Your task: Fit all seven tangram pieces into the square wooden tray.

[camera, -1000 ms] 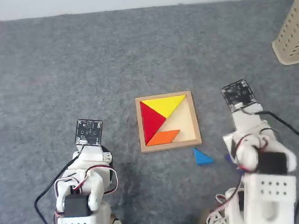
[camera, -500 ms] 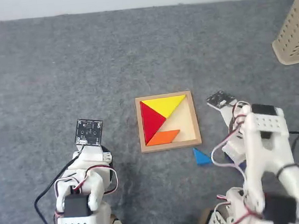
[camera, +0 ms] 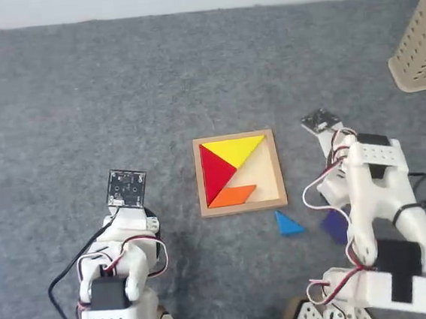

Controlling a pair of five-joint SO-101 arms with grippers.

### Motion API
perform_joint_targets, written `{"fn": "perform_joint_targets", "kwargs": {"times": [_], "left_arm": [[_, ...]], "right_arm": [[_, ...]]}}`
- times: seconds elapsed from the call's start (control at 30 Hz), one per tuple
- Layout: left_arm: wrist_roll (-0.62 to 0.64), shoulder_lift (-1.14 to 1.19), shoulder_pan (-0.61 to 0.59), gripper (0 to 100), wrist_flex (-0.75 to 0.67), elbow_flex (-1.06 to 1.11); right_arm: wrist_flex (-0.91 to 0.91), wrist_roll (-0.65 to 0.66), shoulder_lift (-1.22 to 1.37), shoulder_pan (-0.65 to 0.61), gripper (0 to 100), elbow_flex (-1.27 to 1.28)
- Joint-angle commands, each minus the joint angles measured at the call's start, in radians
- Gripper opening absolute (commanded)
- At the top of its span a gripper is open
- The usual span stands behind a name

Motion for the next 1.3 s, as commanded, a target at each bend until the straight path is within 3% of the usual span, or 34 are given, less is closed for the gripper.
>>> {"fn": "perform_joint_targets", "kwargs": {"times": [0.0, 0.17, 0.33, 0.53, 0.67, 0.8, 0.97, 1.13, 1.27], "left_arm": [[0.009, -0.003, -0.005, 1, 0.005, -0.005], [0.009, -0.003, -0.005, 1, 0.005, -0.005], [0.009, -0.003, -0.005, 1, 0.005, -0.005], [0.009, -0.003, -0.005, 1, 0.005, -0.005], [0.009, -0.003, -0.005, 1, 0.005, -0.005], [0.009, -0.003, -0.005, 1, 0.005, -0.005], [0.009, -0.003, -0.005, 1, 0.005, -0.005], [0.009, -0.003, -0.005, 1, 0.005, -0.005], [0.009, -0.003, -0.005, 1, 0.005, -0.005]], "right_arm": [[-0.018, -0.054, 0.054, -0.064, 2.7, -0.008], [-0.027, -0.147, 0.056, -0.174, 2.0, -0.015], [0.005, -0.227, -0.074, -0.177, 2.0, -0.037], [0.297, -0.071, -0.285, -0.177, 4.2, -0.005], [0.400, 0.012, -0.346, -0.170, 15.8, 0.080], [0.309, 0.020, -0.349, -0.113, 24.7, 0.206], [0.226, 0.080, -0.302, -0.028, 25.3, 0.273], [0.094, 0.097, -0.097, 0.025, 25.3, 0.253], [0.067, 0.054, 0.065, 0.088, 25.3, 0.098]]}}
